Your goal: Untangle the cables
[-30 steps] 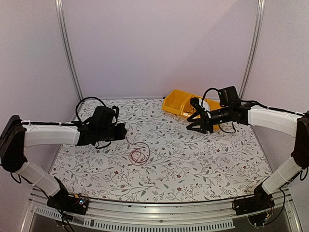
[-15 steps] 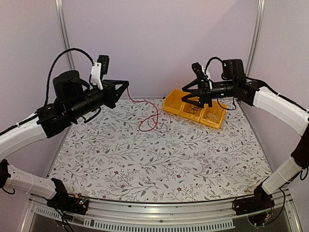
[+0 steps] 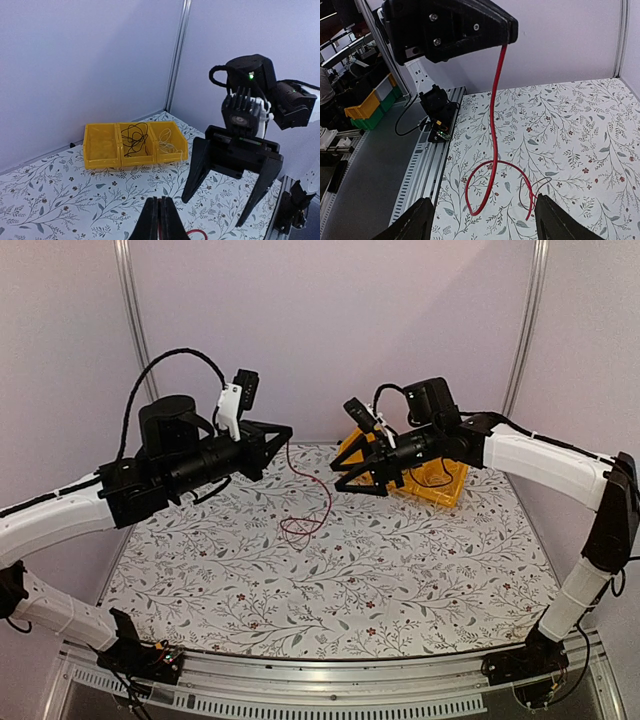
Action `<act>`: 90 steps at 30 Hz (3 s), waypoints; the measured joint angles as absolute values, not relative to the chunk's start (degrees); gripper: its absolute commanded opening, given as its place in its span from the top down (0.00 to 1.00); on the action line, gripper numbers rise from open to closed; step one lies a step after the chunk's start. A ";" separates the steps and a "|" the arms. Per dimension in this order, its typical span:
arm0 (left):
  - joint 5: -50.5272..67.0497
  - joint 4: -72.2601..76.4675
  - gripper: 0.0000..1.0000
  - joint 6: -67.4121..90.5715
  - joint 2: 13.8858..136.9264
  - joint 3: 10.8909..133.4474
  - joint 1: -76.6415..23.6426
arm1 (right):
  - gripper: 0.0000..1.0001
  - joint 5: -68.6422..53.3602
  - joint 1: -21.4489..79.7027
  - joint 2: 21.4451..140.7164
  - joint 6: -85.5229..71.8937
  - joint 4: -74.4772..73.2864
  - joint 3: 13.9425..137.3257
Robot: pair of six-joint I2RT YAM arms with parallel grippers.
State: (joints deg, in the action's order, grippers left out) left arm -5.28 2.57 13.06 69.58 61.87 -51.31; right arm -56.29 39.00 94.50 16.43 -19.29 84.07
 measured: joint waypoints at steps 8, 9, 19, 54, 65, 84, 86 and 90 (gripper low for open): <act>-5.37 3.97 1.00 13.04 71.88 61.87 -52.88 | 0.83 -55.24 40.77 103.24 11.11 -20.69 91.64; -5.39 4.05 1.00 12.99 71.96 61.87 -52.88 | 0.87 -55.11 40.77 103.88 11.00 -21.08 92.51; -6.07 5.96 1.00 12.14 72.03 60.86 -52.97 | 0.55 -54.96 40.77 105.21 10.07 -25.39 94.24; -2.04 38.09 0.32 11.11 74.54 31.64 -54.54 | 1.00 -53.43 40.75 104.36 7.99 -28.95 99.98; -19.46 30.94 0.40 -4.08 68.27 40.45 -66.28 | 1.00 -45.63 40.75 104.27 3.01 -27.73 99.74; -29.58 13.02 0.65 -1.43 87.13 57.69 -64.27 | 1.00 -40.34 40.75 101.27 -4.25 -24.23 94.74; -28.27 13.15 0.69 -1.02 87.53 58.24 -63.05 | 1.00 -40.51 40.75 101.27 -4.34 -23.99 94.74; -25.67 13.41 0.79 -0.54 88.05 58.78 -61.45 | 1.00 -40.77 40.75 101.27 -4.58 -23.81 94.74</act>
State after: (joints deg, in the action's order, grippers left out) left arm -25.67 13.41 -0.54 88.05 58.78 -61.45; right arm -40.77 40.75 101.27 -4.58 -23.81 94.74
